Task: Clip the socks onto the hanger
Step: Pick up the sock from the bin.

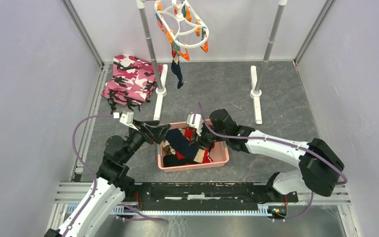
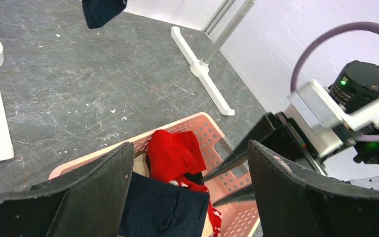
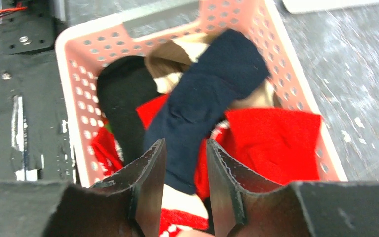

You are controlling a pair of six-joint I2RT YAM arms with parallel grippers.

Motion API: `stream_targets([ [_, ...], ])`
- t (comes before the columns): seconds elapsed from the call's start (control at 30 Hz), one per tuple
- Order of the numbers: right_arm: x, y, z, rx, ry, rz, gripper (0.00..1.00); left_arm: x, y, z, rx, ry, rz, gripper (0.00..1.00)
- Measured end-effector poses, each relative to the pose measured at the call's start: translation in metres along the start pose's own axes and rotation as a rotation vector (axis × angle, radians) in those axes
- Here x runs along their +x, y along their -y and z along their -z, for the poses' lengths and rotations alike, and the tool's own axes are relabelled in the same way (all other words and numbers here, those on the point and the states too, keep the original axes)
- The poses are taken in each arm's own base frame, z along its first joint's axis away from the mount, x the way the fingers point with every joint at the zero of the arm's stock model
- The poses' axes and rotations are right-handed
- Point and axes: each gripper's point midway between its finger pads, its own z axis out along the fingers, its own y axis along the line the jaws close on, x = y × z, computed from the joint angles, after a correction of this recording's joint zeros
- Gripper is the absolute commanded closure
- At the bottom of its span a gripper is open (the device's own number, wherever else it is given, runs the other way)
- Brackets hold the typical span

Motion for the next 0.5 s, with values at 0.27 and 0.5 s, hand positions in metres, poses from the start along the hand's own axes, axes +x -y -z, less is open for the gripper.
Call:
stream_targets([
  [0.27, -0.019, -0.026, -0.042, -0.11, -0.01, 0.136, 0.51, -0.013, -0.015, 0.012, -0.117, 0.06, 0.002, 0.11],
  [0.5, 0.007, 0.0, -0.071, -0.012, -0.129, 0.168, 0.53, -0.047, -0.025, 0.034, -0.245, 0.189, -0.002, 0.11],
])
